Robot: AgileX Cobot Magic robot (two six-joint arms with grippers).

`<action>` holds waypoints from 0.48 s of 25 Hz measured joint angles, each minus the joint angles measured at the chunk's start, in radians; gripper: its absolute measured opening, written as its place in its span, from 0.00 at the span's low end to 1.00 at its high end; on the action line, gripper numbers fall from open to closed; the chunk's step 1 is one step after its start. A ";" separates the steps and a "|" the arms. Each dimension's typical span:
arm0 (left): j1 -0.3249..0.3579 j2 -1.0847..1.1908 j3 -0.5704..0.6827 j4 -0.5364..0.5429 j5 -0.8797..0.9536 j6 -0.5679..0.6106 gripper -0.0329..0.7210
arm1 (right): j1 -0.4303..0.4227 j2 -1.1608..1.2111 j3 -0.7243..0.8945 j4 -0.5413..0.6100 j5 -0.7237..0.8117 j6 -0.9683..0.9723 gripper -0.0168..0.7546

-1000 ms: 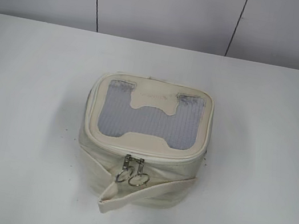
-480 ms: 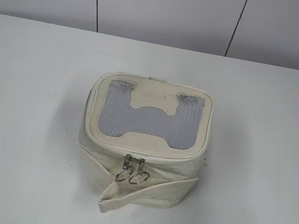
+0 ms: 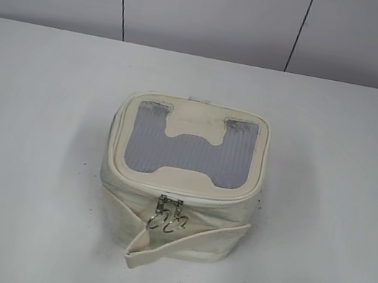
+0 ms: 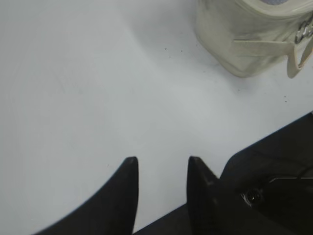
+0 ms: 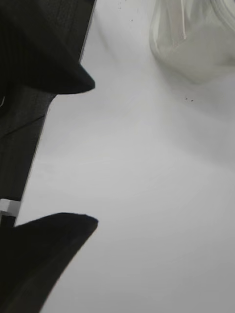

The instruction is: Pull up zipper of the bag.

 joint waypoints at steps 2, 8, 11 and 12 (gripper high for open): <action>0.000 -0.131 0.048 -0.021 0.003 0.000 0.39 | 0.000 -0.059 0.006 0.025 0.000 -0.023 0.78; 0.000 -0.366 0.066 -0.055 -0.006 0.001 0.39 | 0.000 -0.132 0.010 0.062 -0.003 -0.070 0.78; 0.000 -0.351 0.078 -0.069 -0.040 0.001 0.39 | 0.000 -0.132 0.027 0.067 -0.038 -0.072 0.78; 0.000 -0.350 0.088 -0.073 -0.054 0.001 0.39 | 0.000 -0.132 0.032 0.068 -0.047 -0.072 0.78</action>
